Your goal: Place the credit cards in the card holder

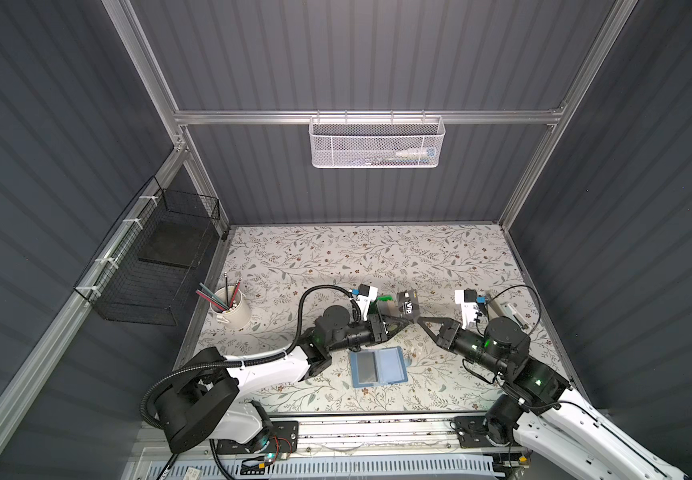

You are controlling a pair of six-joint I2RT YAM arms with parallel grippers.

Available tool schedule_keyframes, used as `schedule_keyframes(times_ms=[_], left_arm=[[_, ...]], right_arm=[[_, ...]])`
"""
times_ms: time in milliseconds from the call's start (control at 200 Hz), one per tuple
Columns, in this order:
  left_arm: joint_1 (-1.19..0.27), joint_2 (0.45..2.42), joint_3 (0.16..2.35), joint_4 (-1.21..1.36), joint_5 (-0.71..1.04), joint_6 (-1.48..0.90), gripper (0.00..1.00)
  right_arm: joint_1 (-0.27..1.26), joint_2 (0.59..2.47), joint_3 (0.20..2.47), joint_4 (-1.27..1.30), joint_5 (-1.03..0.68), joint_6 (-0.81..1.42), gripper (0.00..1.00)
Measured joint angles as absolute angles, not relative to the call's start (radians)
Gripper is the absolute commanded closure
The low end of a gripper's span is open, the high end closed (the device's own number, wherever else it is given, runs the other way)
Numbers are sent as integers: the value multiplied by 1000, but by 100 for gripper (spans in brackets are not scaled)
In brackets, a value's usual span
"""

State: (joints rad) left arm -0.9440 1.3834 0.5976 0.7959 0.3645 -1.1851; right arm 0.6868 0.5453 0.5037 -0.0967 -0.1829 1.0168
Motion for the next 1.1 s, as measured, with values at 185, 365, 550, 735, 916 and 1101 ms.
schedule_keyframes(times_ms=[185, 365, 550, 735, 916, 1101], left_arm=[[-944, 1383, 600, 809, 352, -1210, 73], [-944, 1402, 600, 867, 348, -1253, 76], [-944, 1411, 600, 882, 347, -1275, 86], [-944, 1410, 600, 868, 343, -1277, 98], [-944, 1407, 591, 843, 331, -1277, 100], [-944, 1373, 527, 816, 294, -1277, 100]], right_arm=[[687, 537, 484, -82, -192, 1033, 100], [687, 535, 479, -70, -202, 1048, 100], [687, 538, 477, -84, -200, 1055, 100], [687, 557, 489, -150, -170, 1054, 82], [687, 583, 511, -218, -146, 1034, 73], [691, 639, 580, -316, -127, 981, 69]])
